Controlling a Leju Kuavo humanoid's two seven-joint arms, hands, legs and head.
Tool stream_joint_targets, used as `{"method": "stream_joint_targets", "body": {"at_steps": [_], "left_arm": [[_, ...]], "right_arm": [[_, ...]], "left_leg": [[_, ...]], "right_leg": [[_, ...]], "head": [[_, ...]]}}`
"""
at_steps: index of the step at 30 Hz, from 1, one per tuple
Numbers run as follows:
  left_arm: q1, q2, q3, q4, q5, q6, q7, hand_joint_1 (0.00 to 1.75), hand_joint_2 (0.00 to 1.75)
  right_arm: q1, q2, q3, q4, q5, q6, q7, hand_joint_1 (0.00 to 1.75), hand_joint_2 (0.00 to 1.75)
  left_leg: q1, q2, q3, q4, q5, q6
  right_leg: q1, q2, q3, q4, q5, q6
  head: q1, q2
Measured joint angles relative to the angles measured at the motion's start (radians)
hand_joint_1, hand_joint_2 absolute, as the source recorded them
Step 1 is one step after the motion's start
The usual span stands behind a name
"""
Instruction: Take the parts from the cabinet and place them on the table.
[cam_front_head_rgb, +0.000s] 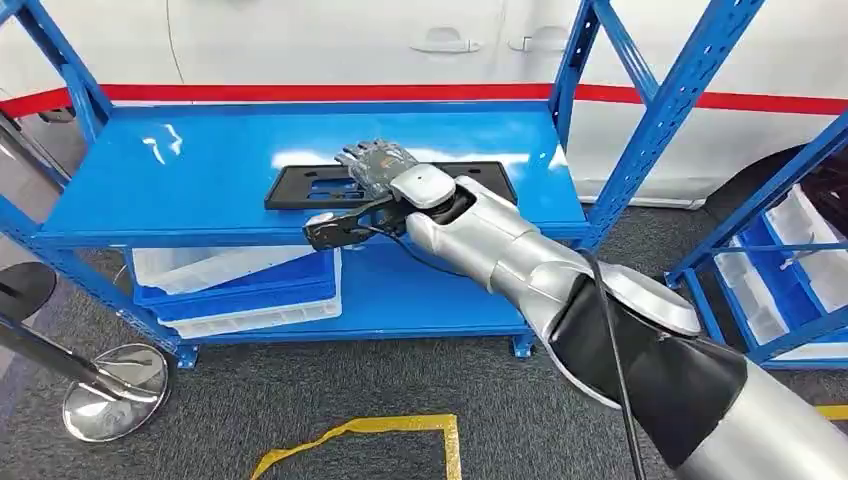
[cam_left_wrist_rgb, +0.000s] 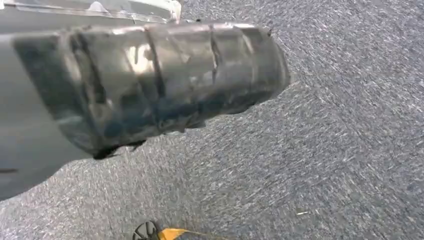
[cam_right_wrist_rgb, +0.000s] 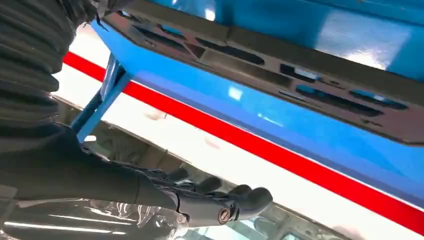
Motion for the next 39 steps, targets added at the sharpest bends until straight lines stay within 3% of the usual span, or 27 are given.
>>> {"method": "stream_joint_targets", "body": {"at_steps": [1, 2, 3, 4, 6, 8, 11, 13, 14, 15, 16, 17, 18, 19, 21, 22, 23, 26, 28, 29, 31, 32, 33, 35, 37, 38, 39], "left_arm": [[0.000, 0.000, 0.000, 0.000, 0.000, 0.000, 0.000, 0.00, 0.00], [0.001, 0.000, 0.000, 0.000, 0.001, 0.000, 0.000, 0.00, 0.00], [0.001, 0.000, 0.000, 0.000, 0.001, 0.000, 0.000, 0.00, 0.00], [0.001, 0.000, 0.000, 0.000, 0.002, 0.000, -0.002, 0.00, 0.00], [0.001, 0.000, 0.000, 0.000, 0.002, 0.000, -0.003, 0.00, 0.00], [0.000, -0.001, 0.000, 0.000, 0.002, 0.000, -0.003, 0.00, 0.00], [0.001, -0.001, 0.000, 0.000, -0.001, 0.001, 0.001, 0.00, 0.00], [0.003, -0.001, 0.000, 0.000, -0.003, 0.003, 0.004, 0.00, 0.00], [0.001, 0.000, 0.000, 0.000, -0.004, 0.003, 0.004, 0.00, 0.00], [-0.001, 0.002, 0.000, 0.000, -0.004, 0.003, 0.004, 0.00, 0.00], [-0.001, 0.002, 0.000, 0.000, -0.004, 0.003, 0.004, 0.00, 0.00], [0.000, 0.002, 0.000, 0.000, -0.004, 0.003, 0.004, 0.00, 0.00], [0.002, 0.001, 0.000, 0.000, -0.004, 0.003, 0.004, 0.00, 0.00], [0.002, 0.002, 0.000, 0.000, -0.004, 0.003, 0.004, 0.00, 0.00], [0.000, 0.003, 0.000, 0.000, -0.005, 0.004, 0.004, 0.00, 0.00], [-0.001, 0.003, 0.000, 0.000, -0.005, 0.004, 0.004, 0.00, 0.00], [-0.002, 0.003, 0.000, 0.000, -0.005, 0.003, 0.004, 0.00, 0.00], [-0.001, 0.003, 0.000, 0.000, -0.005, 0.003, 0.002, 0.00, 0.00], [-0.001, 0.002, 0.000, 0.000, -0.005, 0.000, 0.001, 0.00, 0.00], [-0.002, 0.001, 0.000, 0.000, -0.005, 0.000, -0.001, 0.00, 0.00], [-0.002, 0.001, 0.000, 0.000, -0.005, 0.000, -0.004, 0.00, 0.00], [-0.002, 0.001, 0.000, 0.000, -0.005, 0.000, -0.005, 0.00, 0.00], [-0.002, 0.001, 0.000, 0.000, -0.005, 0.000, -0.005, 0.00, 0.00], [-0.002, 0.001, 0.000, 0.000, -0.009, 0.000, -0.005, 0.00, 0.00], [-0.002, 0.001, 0.000, 0.000, -0.011, 0.000, -0.005, 0.00, 0.00], [-0.002, 0.001, 0.000, 0.000, -0.011, 0.000, -0.004, 0.00, 0.00], [-0.002, 0.002, 0.000, 0.000, -0.012, 0.000, -0.002, 0.00, 0.00]], "right_arm": [[0.003, 0.000, 0.000, 0.000, 0.000, 0.000, 0.000, 0.00, 1.75], [0.006, 0.000, 0.000, 0.000, 0.000, 0.000, 0.000, 0.00, 1.75], [0.009, 0.000, 0.000, 0.001, 0.000, 0.002, 0.004, 0.00, 1.75], [0.009, 0.000, 0.000, 0.001, 0.000, 0.003, 0.007, 0.00, 1.75], [0.006, -0.001, 0.000, 0.002, 0.000, 0.003, 0.013, 0.00, 1.75], [0.006, -0.004, -0.001, 0.002, 0.000, 0.005, 0.013, 0.00, 1.75], [0.017, -0.007, -0.001, 0.002, -0.002, 0.008, 0.012, 0.00, 1.75], [0.023, -0.009, -0.002, 0.003, -0.003, 0.008, 0.011, 0.00, 1.75], [0.025, -0.010, -0.002, 0.003, -0.005, 0.008, 0.011, 0.00, 0.00], [0.029, -0.010, -0.002, 0.003, -0.005, 0.008, 0.011, 0.00, 0.00], [0.037, -0.010, -0.002, 0.004, -0.007, 0.008, 0.011, 0.00, 1.75], [0.045, -0.010, -0.002, 0.005, -0.008, 0.008, 0.011, 0.00, 1.75], [0.053, -0.011, -0.002, 0.005, -0.009, 0.007, 0.011, 0.00, 1.75], [0.057, -0.011, -0.002, 0.005, -0.011, 0.007, 0.011, 0.00, 1.75], [0.056, -0.014, -0.002, 0.005, -0.013, 0.006, 0.012, 0.00, 1.75], [0.055, -0.014, -0.002, 0.005, -0.013, 0.006, 0.013, 0.00, 1.75], [0.052, -0.016, -0.003, 0.005, -0.013, 0.006, 0.014, 0.00, 1.75], [0.052, -0.016, -0.003, 0.005, -0.013, 0.006, 0.014, 0.00, 1.75], [0.051, -0.020, -0.003, 0.006, -0.013, 0.006, 0.014, 0.00, 1.75], [0.050, -0.022, -0.003, 0.005, -0.012, 0.006, 0.014, 0.00, 1.75], [0.052, -0.023, -0.003, 0.006, -0.011, 0.006, 0.014, 0.00, 1.75], [0.057, -0.023, -0.003, 0.006, -0.011, 0.006, 0.015, 0.00, 1.75], [0.061, -0.023, -0.003, 0.006, -0.011, 0.006, 0.014, 0.00, 1.75], [0.064, -0.024, -0.003, 0.006, -0.011, 0.006, 0.015, 0.00, 1.75], [0.060, -0.025, -0.003, 0.006, -0.011, 0.005, 0.018, 0.00, 1.75], [0.058, -0.026, -0.003, 0.006, -0.010, 0.003, 0.020, 0.00, 1.75], [0.056, -0.025, -0.003, 0.006, -0.010, 0.003, 0.021, 0.00, 1.75]], "left_leg": [[-0.001, 0.000, 0.000, 0.000, -0.001, 0.002], [-0.001, 0.000, 0.000, 0.002, -0.002, 0.002], [-0.001, -0.001, 0.001, 0.002, -0.004, 0.002], [-0.001, -0.002, 0.003, 0.004, -0.006, 0.001], [-0.001, -0.005, 0.006, 0.012, -0.014, -0.005], [-0.007, -0.007, -0.001, 0.023, -0.021, -0.015], [-0.002, -0.006, 0.001, 0.016, -0.018, -0.029], [0.000, -0.002, -0.010, 0.040, -0.043, -0.040], [0.000, -0.002, -0.033, 0.094, -0.074, -0.044], [0.002, -0.002, -0.074, 0.180, -0.113, -0.049], [0.002, -0.002, -0.116, 0.262, -0.143, -0.053], [0.002, -0.002, -0.147, 0.317, -0.154, -0.055], [0.003, -0.002, -0.159, 0.327, -0.143, -0.056], [0.003, -0.002, -0.145, 0.288, -0.109, -0.056], [0.003, -0.001, -0.060, 0.108, -0.010, -0.052], [0.003, -0.001, -0.028, 0.031, 0.004, -0.048], [-0.006, -0.002, -0.010, 0.015, -0.008, -0.043], [-0.007, -0.004, -0.014, 0.018, -0.008, -0.029], [0.004, 0.000, -0.001, 0.000, 0.001, -0.015], [0.003, -0.001, 0.002, -0.002, 0.000, -0.011], [0.000, -0.001, 0.002, 0.000, -0.003, -0.004], [-0.001, 0.000, 0.002, 0.001, -0.004, -0.002], [-0.001, -0.001, 0.002, 0.002, -0.006, 0.000], [-0.001, -0.003, 0.003, 0.008, -0.010, -0.002], [-0.001, -0.006, 0.005, 0.017, -0.019, -0.009], [-0.005, -0.006, 0.001, 0.021, -0.022, -0.014], [-0.007, -0.007, -0.003, 0.027, -0.024, -0.018]], "right_leg": [[-0.002, 0.000, -0.045, 0.084, -0.028, 0.002], [-0.004, 0.000, -0.070, 0.125, -0.032, 0.003], [-0.005, 0.000, -0.070, 0.116, -0.012, 0.003], [-0.006, 0.000, -0.048, 0.065, 0.027, 0.002], [-0.007, -0.001, 0.046, -0.130, 0.125, -0.006], [0.000, 0.000, 0.079, -0.195, 0.116, -0.010], [0.003, 0.003, 0.076, -0.195, 0.119, -0.023], [-0.007, 0.002, 0.086, -0.209, 0.125, -0.032], [-0.008, 0.002, 0.086, -0.210, 0.126, -0.036], [-0.007, 0.002, 0.086, -0.209, 0.125, -0.038], [-0.007, 0.002, 0.087, -0.209, 0.123, -0.040], [-0.006, 0.002, 0.087, -0.208, 0.123, -0.041], [-0.006, 0.002, 0.088, -0.207, 0.121, -0.041], [-0.005, 0.003, 0.088, -0.205, 0.119, -0.041], [-0.006, 0.005, 0.093, -0.200, 0.112, -0.037], [-0.006, 0.004, 0.097, -0.199, 0.108, -0.033], [0.002, 0.006, 0.094, -0.198, 0.107, -0.029], [-0.002, 0.006, 0.095, -0.206, 0.111, -0.016], [-0.001, 0.004, 0.091, -0.192, 0.096, -0.003], [0.000, 0.002, 0.075, -0.154, 0.072, 0.000], [-0.003, 0.001, -0.004, 0.007, 0.001, 0.002], [-0.004, 0.001, -0.044, 0.079, -0.019, 0.002], [-0.005, 0.001, -0.062, 0.105, -0.017, 0.001], [-0.005, 0.001, -0.034, 0.027, 0.047, -0.003], [-0.004, 0.001, 0.055, -0.159, 0.134, -0.013], [-0.002, 0.001, 0.069, -0.176, 0.111, -0.015], [0.000, 0.003, 0.070, -0.186, 0.118, -0.016]], "head": [[0.000, 0.000], [0.000, 0.000], [0.000, 0.000], [0.001, 0.000], [0.001, 0.000], [-0.001, 0.000], [0.000, 0.000], [-0.003, 0.000], [-0.008, 0.000], [-0.006, 0.000], [-0.006, 0.000], [-0.006, 0.000], [-0.006, 0.000], [-0.006, 0.000], [-0.006, 0.000], [-0.006, 0.000], [-0.007, 0.000], [-0.005, 0.000], [-0.003, 0.000], [-0.002, 0.000], [-0.001, 0.000], [0.000, 0.000], [-0.001, 0.000], [0.000, 0.000], [0.000, 0.000], [-0.002, 0.000], [-0.002, 0.000]]}}
